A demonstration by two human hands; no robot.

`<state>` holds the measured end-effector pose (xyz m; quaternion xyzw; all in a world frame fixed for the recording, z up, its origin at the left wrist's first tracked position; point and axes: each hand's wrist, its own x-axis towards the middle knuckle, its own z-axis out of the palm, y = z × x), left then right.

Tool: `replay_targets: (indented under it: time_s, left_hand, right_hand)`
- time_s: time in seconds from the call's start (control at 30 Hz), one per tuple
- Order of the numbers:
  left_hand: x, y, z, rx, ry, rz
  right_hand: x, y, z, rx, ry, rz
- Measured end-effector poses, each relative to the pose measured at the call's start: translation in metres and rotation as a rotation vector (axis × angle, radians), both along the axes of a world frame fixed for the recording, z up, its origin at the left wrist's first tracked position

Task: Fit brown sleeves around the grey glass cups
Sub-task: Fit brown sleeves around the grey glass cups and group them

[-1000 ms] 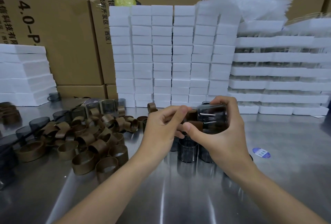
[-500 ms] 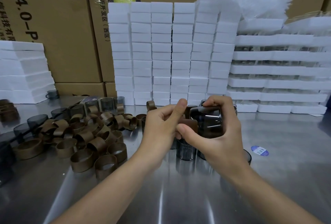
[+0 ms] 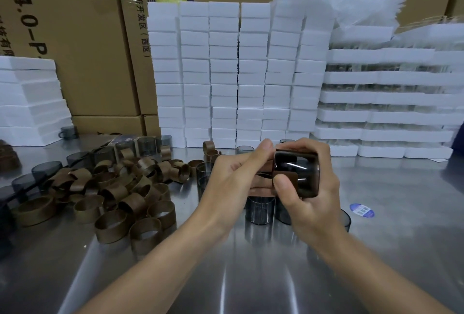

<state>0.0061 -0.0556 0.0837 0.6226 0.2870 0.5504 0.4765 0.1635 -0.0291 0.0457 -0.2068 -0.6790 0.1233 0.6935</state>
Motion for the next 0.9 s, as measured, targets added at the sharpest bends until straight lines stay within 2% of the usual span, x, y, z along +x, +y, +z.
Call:
replay_targets:
  time_s: [0.37, 0.5, 0.9]
  left_hand:
    - [-0.030, 0.015, 0.010, 0.043, 0.215, -0.170]
    - [-0.032, 0.017, 0.009, 0.067, 0.231, -0.134]
    - [-0.032, 0.015, 0.010, 0.136, 0.230, -0.213]
  right_hand:
    - [0.009, -0.002, 0.007, -0.121, -0.139, 0.026]
    - [0.009, -0.001, 0.002, -0.096, -0.178, 0.031]
    - [0.014, -0.001, -0.002, -0.112, -0.308, 0.028]
